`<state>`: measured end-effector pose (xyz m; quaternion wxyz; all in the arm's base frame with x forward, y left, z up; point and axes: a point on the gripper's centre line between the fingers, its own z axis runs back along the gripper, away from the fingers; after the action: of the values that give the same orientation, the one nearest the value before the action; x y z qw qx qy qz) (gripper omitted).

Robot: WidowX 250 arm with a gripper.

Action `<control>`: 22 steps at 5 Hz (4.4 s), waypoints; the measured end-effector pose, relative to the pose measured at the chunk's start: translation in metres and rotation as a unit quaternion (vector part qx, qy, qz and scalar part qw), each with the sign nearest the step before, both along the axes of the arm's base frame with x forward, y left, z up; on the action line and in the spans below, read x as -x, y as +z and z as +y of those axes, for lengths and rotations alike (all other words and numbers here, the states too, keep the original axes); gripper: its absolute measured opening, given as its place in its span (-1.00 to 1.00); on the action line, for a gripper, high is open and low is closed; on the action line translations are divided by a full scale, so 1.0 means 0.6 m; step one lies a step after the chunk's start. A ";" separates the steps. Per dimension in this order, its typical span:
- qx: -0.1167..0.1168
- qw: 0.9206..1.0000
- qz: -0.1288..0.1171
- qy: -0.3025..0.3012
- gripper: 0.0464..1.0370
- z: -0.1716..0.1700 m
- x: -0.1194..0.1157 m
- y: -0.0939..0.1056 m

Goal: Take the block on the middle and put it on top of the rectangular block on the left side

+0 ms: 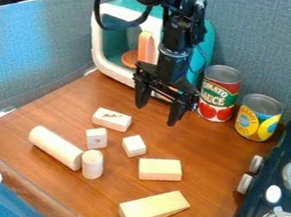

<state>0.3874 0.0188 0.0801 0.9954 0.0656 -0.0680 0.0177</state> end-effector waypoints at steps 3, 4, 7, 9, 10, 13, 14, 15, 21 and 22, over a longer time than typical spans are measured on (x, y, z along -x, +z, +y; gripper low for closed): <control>0.036 0.993 0.093 -0.067 0.92 0.036 0.072 -0.094; 0.020 0.993 0.101 -0.058 0.92 0.047 0.073 -0.095; 0.013 0.997 0.071 0.037 0.84 0.088 0.040 -0.115; 0.037 0.996 0.045 0.064 0.06 0.079 0.030 -0.118; 0.059 0.995 0.034 0.067 0.06 0.070 0.029 -0.108; 0.054 0.981 0.001 0.187 0.06 0.140 0.002 -0.061; 0.034 0.974 0.041 0.221 0.06 0.160 -0.006 -0.086; 0.041 0.972 0.054 0.226 0.06 0.161 -0.003 -0.088; 0.080 0.960 0.068 0.259 0.93 0.175 0.004 -0.091; 0.076 0.961 0.056 0.261 0.93 0.157 0.002 -0.075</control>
<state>0.3864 0.1129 0.0353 0.9605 0.0064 0.0092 0.2781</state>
